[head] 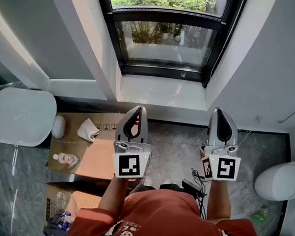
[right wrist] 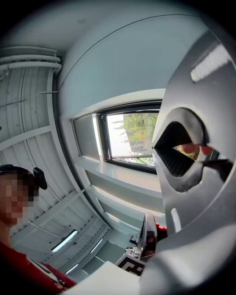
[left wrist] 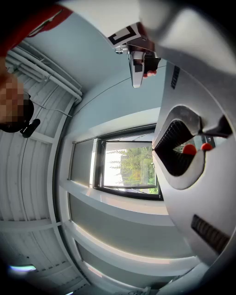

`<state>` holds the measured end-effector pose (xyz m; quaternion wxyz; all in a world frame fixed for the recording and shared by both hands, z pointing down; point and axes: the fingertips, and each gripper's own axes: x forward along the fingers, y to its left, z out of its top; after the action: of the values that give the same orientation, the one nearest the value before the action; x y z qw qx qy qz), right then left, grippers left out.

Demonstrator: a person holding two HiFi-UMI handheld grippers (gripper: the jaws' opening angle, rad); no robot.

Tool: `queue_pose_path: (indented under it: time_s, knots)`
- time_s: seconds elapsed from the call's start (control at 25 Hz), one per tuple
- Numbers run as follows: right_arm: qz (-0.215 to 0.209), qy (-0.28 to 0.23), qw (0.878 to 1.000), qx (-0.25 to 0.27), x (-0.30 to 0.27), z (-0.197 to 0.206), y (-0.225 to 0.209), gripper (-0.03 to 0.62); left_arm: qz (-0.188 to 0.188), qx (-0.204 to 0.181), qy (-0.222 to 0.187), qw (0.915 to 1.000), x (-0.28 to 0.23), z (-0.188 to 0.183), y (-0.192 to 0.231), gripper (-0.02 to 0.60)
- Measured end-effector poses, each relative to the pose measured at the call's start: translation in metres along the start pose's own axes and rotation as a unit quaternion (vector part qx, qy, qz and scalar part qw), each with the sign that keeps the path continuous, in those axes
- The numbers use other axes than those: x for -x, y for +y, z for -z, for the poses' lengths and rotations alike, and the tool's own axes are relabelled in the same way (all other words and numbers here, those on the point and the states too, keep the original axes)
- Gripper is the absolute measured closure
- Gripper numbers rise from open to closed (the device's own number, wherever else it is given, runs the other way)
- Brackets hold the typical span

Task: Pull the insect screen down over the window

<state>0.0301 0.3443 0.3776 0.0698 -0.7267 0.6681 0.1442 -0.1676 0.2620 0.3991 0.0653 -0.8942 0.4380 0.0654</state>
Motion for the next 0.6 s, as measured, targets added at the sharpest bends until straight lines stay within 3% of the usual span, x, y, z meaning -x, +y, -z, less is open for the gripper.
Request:
queue_pose_path:
  time_s: [0.6]
  knots:
    - [0.003, -0.003, 1.0, -0.017, 0.015, 0.008, -0.044, 0.585, -0.01, -0.007, 0.01, 0.9999, -0.009, 0.002, -0.046, 0.577]
